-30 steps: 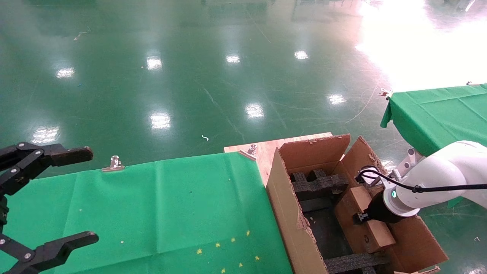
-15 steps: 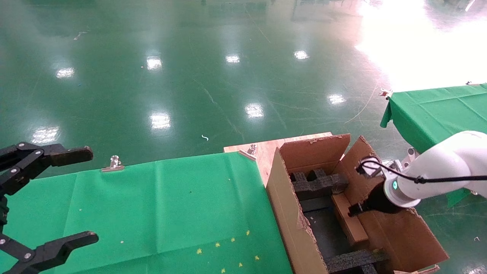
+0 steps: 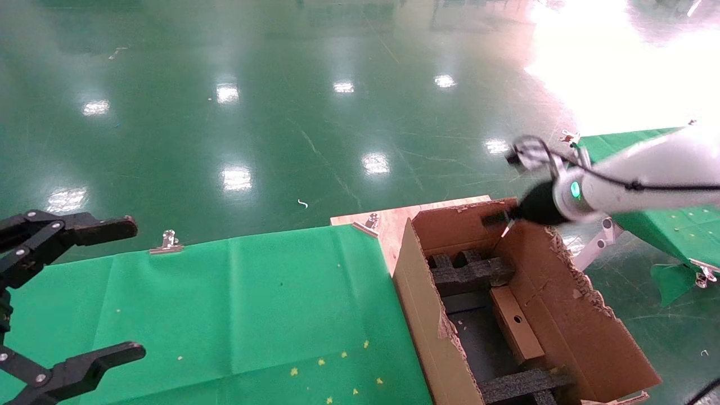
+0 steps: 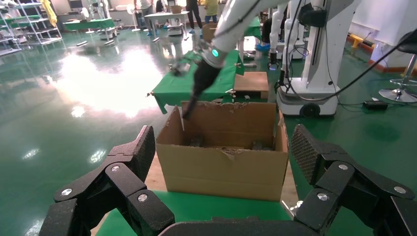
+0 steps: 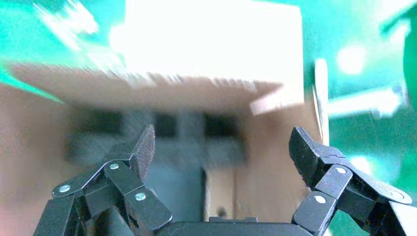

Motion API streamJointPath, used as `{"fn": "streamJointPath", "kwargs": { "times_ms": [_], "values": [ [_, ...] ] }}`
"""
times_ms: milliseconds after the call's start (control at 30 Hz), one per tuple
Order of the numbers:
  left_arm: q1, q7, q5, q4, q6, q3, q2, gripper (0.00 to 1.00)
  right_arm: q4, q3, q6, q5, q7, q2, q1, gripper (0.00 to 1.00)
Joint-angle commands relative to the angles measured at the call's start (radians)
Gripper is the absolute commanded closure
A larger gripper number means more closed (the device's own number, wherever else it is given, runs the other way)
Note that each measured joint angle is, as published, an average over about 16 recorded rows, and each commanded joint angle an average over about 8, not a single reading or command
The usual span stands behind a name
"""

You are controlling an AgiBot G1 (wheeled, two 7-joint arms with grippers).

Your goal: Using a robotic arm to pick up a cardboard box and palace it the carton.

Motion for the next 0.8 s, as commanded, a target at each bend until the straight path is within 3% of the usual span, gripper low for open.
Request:
{"fn": "streamJointPath", "kwargs": {
  "times_ms": [33,233,467,800],
  "values": [
    [0.0,0.0,0.0,0.0,0.0,0.0,0.0,0.0,0.017,0.019,0.02,0.009,-0.031,0.001,0.026,0.0],
    [0.0,0.0,0.0,0.0,0.0,0.0,0.0,0.0,0.137,0.091,0.057,0.087,-0.182,0.046,0.094,0.0],
    [0.0,0.0,0.0,0.0,0.0,0.0,0.0,0.0,0.23,0.167,0.046,0.202,-0.323,0.096,0.146,0.0],
    [0.0,0.0,0.0,0.0,0.0,0.0,0.0,0.0,0.246,0.207,0.022,0.234,-0.364,0.106,0.14,0.0]
  ]
}}
